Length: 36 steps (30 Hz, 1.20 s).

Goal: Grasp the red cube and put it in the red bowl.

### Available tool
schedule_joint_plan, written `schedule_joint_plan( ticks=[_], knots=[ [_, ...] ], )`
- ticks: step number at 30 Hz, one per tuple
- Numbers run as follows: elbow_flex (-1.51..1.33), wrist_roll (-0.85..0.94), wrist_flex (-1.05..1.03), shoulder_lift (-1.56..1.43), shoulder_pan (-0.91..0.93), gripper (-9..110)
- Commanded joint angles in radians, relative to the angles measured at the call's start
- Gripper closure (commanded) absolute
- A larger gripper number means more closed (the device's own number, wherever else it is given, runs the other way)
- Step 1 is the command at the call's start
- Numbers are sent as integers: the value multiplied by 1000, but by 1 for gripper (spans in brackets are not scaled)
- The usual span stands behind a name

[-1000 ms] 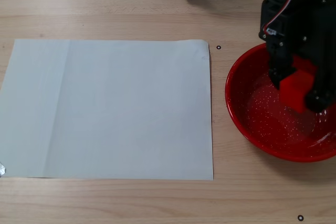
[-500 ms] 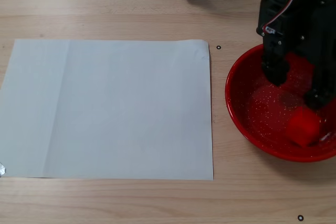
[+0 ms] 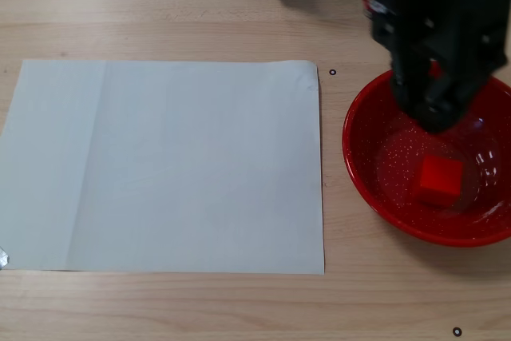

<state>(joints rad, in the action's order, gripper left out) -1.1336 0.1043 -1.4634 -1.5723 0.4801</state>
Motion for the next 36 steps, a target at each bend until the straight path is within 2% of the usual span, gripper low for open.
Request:
schedule_joint_plan(
  ticks=[1, 7, 19, 36],
  knots=[
    [106, 9, -18, -176, -26, 101],
    [-15, 3, -15, -298, -126, 101],
    [-552, -55, 201, -641, -345, 101],
    [-1331, -78, 592, -1164, -422, 101]
  ],
)
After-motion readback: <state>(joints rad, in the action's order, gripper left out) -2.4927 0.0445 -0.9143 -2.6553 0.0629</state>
